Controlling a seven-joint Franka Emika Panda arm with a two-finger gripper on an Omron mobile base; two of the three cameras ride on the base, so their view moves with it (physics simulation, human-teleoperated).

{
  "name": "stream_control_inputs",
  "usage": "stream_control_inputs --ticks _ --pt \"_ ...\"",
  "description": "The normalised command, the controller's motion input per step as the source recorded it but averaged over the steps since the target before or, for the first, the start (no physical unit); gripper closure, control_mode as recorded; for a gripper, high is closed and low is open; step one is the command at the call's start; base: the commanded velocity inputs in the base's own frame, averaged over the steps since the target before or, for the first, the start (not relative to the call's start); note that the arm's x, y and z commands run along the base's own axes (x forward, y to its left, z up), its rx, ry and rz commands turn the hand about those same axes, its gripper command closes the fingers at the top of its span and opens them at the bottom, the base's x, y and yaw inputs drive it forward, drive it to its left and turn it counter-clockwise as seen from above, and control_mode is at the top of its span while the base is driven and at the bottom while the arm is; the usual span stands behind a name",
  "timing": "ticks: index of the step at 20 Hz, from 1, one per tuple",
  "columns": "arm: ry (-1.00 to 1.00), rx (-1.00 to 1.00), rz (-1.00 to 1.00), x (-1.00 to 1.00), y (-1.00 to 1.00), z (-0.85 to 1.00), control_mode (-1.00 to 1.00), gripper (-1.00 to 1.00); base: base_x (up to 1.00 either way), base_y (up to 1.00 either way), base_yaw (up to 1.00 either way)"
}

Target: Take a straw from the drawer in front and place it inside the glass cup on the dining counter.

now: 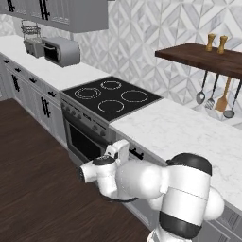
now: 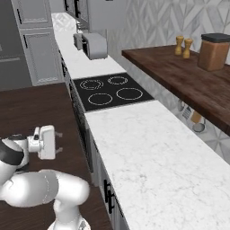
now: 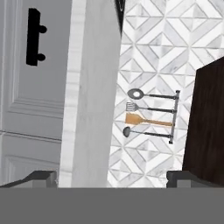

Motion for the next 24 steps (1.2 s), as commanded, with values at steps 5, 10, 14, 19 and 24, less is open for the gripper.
stream_control_inputs --ticks 5,10,14,19,24 --pt "0.00 -0.23 -0.01 0.33 -0.01 -0.52 -1.00 -1.00 0.00 0.00 0.00" --pt "0.00 -0.07 0.00 0.46 -0.05 -0.51 -1.00 -1.00 0.00 0.00 0.00" --pt "0.00 0.00 0.00 0.53 -0.03 -0.44 -1.00 -1.00 0.00 0.00 0.00" --pt "0.00 0.02 0.00 0.62 -0.05 -0.43 -1.00 -1.00 0.00 0.00 0.00" --pt "0.00 0.00 0.00 0.60 0.00 -0.50 -1.00 -1.00 0.00 0.00 0.00"
